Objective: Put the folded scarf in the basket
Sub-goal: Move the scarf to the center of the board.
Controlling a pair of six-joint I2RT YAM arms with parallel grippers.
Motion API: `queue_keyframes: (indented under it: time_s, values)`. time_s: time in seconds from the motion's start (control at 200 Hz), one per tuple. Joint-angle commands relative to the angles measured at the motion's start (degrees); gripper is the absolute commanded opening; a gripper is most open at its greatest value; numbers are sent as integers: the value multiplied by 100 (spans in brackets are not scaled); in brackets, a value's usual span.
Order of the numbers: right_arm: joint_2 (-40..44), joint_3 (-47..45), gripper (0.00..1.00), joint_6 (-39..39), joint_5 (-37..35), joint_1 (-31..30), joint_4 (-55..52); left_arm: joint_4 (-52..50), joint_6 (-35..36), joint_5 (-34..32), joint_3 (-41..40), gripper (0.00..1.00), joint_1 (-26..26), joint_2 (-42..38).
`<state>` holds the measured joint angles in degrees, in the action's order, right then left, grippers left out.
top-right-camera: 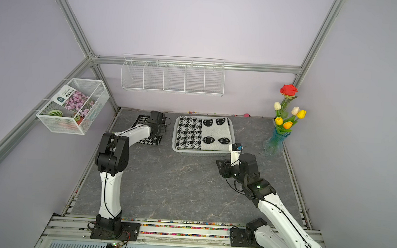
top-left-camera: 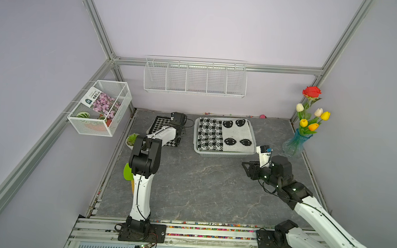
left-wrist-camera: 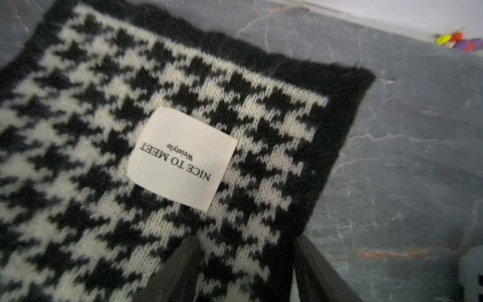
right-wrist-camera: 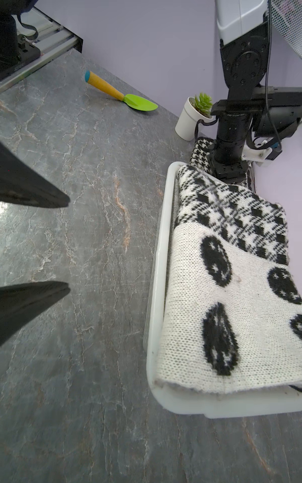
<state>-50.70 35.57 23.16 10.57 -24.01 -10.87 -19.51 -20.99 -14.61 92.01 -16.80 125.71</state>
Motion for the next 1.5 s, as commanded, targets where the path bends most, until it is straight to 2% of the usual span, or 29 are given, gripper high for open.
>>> queue_keyframes:
  time_s: [0.0,0.085,0.14,0.31,0.57,0.67,0.735,0.8,0.93,1.009,1.204,1.494]
  values:
    - [34,11,51,70,15,-57,104,-437,-73,165,-96,61,48,33]
    - [32,30,51,85,41,-80,95,-404,-76,609,-473,60,50,-187]
    - [47,38,51,100,59,-98,103,-52,-201,951,-1110,59,15,-569]
    - [42,55,51,98,77,-153,77,618,-378,1080,-2907,57,-256,-1831]
    - [-87,81,51,91,103,-223,72,1045,-722,945,-4486,57,-1209,-2773]
    - [-122,80,51,89,98,-246,92,1329,-1009,966,-4978,56,-1804,-2962]
    - [-167,81,53,96,148,-262,107,1186,-1215,535,-5014,58,-2492,-3026]
    - [-248,99,55,84,278,-275,107,1034,-1346,375,-4933,60,-3052,-3005]
    - [-485,151,57,58,458,-306,86,658,-1580,-3,-4529,62,-3843,-2837]
    - [-593,167,57,33,455,-348,68,545,-1600,-154,-4246,62,-4075,-2637]
    - [-815,164,57,35,466,-428,106,645,-1537,174,-3800,61,-4470,-2131]
    - [-1158,218,57,18,449,-539,140,155,-1615,-135,-3391,61,-5224,-2664]
